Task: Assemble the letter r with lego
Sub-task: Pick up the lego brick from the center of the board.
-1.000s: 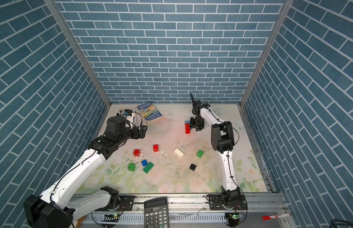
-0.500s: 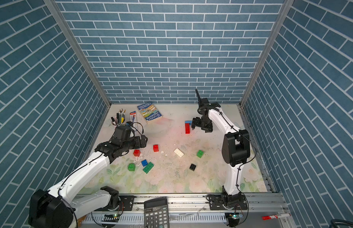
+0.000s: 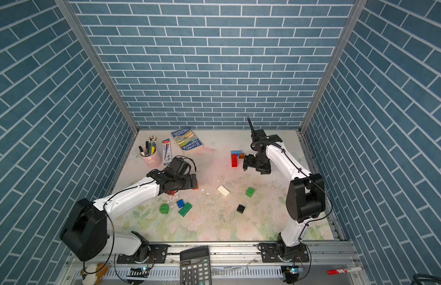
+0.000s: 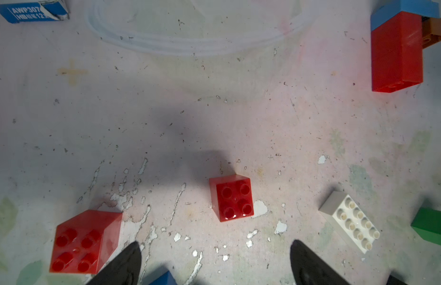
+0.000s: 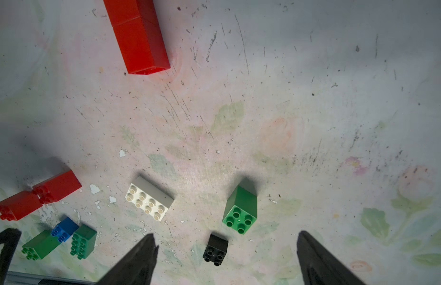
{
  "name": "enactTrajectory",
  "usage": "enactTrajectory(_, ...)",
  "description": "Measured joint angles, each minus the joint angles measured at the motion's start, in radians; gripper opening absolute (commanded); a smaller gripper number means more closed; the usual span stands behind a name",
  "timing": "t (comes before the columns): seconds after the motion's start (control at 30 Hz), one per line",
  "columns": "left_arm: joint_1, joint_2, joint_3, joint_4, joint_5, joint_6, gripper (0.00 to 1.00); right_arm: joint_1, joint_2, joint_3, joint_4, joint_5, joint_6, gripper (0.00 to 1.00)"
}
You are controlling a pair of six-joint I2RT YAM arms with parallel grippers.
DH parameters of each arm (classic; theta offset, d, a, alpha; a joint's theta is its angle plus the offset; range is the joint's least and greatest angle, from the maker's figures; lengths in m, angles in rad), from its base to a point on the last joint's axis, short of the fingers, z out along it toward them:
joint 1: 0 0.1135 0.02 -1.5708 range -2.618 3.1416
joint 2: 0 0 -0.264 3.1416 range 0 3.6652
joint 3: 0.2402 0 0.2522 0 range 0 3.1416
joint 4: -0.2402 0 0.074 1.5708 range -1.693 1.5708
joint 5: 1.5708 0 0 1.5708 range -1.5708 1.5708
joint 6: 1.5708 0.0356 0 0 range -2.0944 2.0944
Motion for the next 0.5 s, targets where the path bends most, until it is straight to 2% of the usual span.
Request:
enactTrajectory(0.23,-0.003,0.104,0.109,-0.05,-0.006,-0.038,0.89,0.0,-0.082,-0.092,0.018,0.0,0.0,0.89)
enactTrajectory(0.5,-0.01,0.175,0.128,-0.094,0.003,-0.066,0.84,0.0,-0.15,-0.196,0.054,0.0,0.0,0.89)
